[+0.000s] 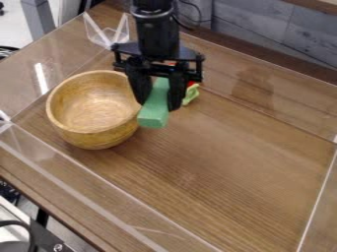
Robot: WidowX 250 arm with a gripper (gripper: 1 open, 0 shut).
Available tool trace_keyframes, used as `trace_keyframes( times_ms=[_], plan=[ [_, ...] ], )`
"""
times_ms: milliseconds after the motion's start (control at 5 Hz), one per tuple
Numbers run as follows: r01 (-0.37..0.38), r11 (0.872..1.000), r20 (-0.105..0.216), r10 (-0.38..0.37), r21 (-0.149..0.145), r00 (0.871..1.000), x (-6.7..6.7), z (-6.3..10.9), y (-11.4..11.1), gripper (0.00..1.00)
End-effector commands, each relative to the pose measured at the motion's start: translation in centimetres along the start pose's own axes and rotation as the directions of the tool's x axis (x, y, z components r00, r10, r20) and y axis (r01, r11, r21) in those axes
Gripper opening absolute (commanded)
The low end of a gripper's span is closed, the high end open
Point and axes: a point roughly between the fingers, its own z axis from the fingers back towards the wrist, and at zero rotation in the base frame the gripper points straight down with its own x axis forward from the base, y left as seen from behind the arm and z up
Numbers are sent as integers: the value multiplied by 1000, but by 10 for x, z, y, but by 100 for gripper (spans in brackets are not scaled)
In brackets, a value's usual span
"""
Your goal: Remove the green stick from the brown bowl and put it on the table
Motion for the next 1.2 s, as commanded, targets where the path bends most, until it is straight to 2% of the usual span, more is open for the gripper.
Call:
trace_keyframes(
  times_ms=[0,1000],
  plan=[
    [14,1000,44,-14,3,999,1,7,-3,0],
    [14,1000,24,-14,14,1000,-3,-8,-1,0]
  ],
)
